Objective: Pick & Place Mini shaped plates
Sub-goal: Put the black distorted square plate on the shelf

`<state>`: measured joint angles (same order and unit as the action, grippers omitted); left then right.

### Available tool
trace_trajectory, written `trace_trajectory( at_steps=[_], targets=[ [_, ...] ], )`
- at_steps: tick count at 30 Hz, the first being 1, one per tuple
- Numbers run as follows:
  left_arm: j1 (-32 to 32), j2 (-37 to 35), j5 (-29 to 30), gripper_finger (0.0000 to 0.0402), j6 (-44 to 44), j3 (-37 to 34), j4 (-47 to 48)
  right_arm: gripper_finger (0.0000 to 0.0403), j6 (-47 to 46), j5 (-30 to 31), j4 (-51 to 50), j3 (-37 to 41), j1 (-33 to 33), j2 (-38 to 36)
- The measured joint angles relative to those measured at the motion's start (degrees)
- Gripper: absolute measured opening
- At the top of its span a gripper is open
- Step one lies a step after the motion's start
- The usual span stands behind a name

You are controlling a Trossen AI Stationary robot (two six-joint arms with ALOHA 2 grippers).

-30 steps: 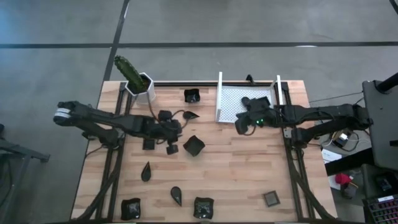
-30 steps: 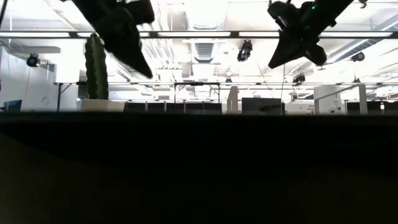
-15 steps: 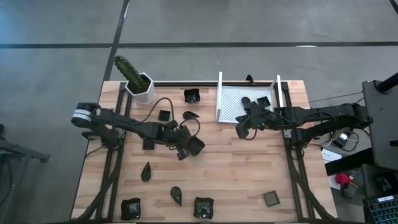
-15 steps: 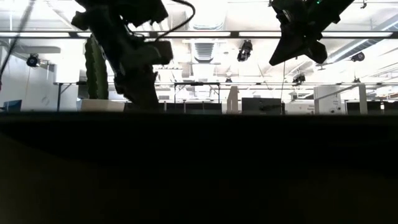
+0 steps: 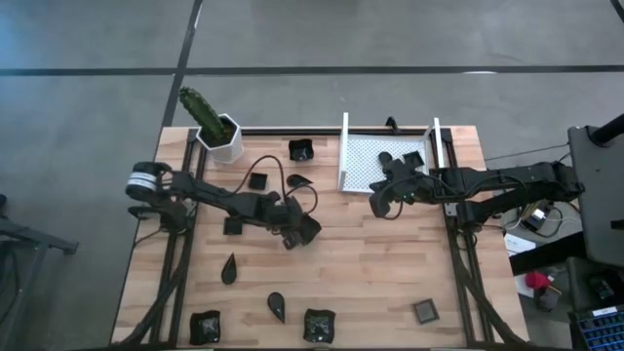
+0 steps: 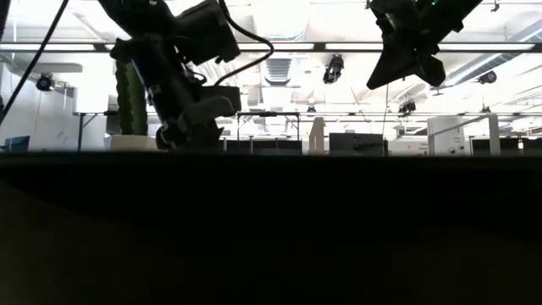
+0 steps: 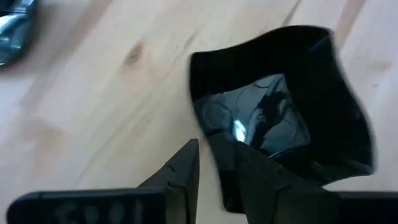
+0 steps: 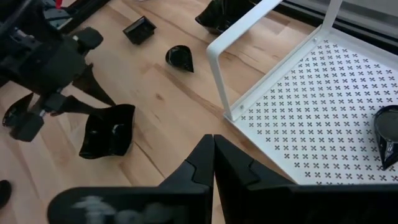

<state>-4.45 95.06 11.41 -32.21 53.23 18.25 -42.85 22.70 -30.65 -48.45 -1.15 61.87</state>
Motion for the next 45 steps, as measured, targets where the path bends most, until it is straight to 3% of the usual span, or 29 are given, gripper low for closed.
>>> trace_trajectory(
  at_steps=[9, 16, 31, 38, 45],
  targets=[
    [0.0, 3.14, -1.93, 0.0084, 0.31, 0.02, -2.47, 0.0008, -0.09, -0.02, 0.0, 0.0, 0.0, 0.02],
    [0.02, 3.09, -4.05, 0.0008, 1.64, 0.09, -3.41, 0.0008, -0.2, -0.04, 0.02, 0.0, 0.0, 0.02],
    [0.47, -1.49, -4.69, 0.0, 5.49, 3.19, -4.05, 0.0008, 0.47, -0.07, 0.14, 0.0, 0.0, 0.02],
    [0.92, -1.53, -3.93, 0.0, 10.34, 7.5, -4.03, 0.0008, 8.35, -0.43, 5.68, 0.02, -1.3, 0.02],
    [2.12, -1.53, 1.55, 0.0, 16.26, 12.6, -4.13, 0.0008, 15.25, -0.84, 9.61, 0.02, -4.77, 0.08]
  ],
)
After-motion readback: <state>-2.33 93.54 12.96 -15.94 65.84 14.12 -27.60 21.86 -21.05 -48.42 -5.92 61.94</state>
